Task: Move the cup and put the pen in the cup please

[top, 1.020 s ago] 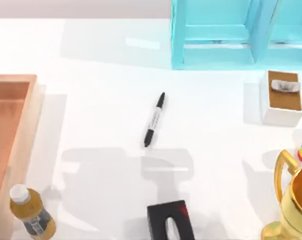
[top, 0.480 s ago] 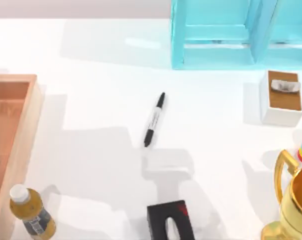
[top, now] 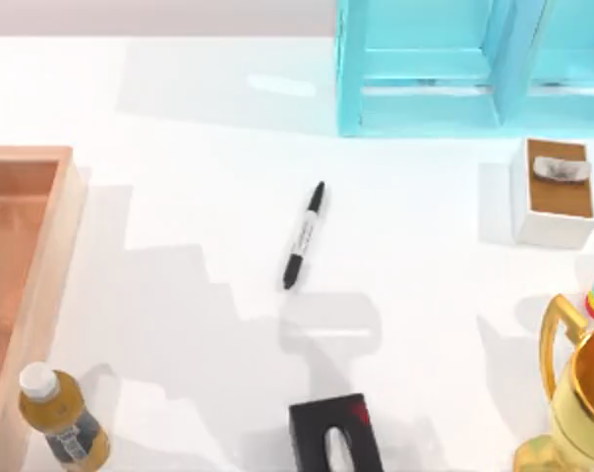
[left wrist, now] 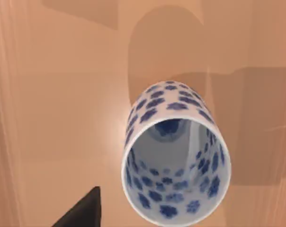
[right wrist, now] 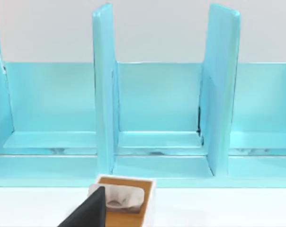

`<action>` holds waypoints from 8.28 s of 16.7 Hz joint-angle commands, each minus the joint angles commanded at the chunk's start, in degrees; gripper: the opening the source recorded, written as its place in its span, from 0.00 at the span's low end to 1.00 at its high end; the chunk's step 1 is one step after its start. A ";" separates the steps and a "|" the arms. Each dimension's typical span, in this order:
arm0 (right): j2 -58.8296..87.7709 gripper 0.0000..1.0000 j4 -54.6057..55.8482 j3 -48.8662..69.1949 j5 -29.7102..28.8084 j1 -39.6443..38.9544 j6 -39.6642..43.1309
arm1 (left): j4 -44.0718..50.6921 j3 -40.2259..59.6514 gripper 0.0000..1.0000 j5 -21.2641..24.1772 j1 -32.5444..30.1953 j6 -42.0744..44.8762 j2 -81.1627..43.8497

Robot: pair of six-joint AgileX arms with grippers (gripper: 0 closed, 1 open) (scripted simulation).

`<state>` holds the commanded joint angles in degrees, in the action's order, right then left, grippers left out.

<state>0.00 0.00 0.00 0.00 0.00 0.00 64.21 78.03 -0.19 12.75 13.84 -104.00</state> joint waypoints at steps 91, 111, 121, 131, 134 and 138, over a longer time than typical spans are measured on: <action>0.00 1.00 0.00 0.00 0.00 0.00 0.00 | 1.82 24.94 0.60 0.01 -34.34 -33.73 -23.27; 0.00 1.00 0.00 0.00 0.00 0.00 0.00 | 10.76 34.64 1.00 0.07 -34.56 -33.99 -27.19; 0.00 1.00 0.00 0.00 0.00 0.00 0.00 | 41.74 74.98 1.00 0.10 -34.65 -33.99 -33.01; 0.00 1.00 0.00 0.00 0.00 0.00 0.00 | 38.99 95.22 1.00 -0.51 -35.56 -33.86 -42.03; 0.00 1.00 0.00 0.00 0.00 0.00 0.00 | 34.17 87.73 1.00 -2.34 -39.24 -33.88 -41.02; 0.00 1.00 0.00 0.00 0.00 0.00 0.00 | 25.90 71.93 1.00 -5.37 -45.52 -34.59 -39.85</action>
<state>0.00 0.00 0.00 0.00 0.00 0.00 90.11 149.96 -5.56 -32.77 -20.76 -143.85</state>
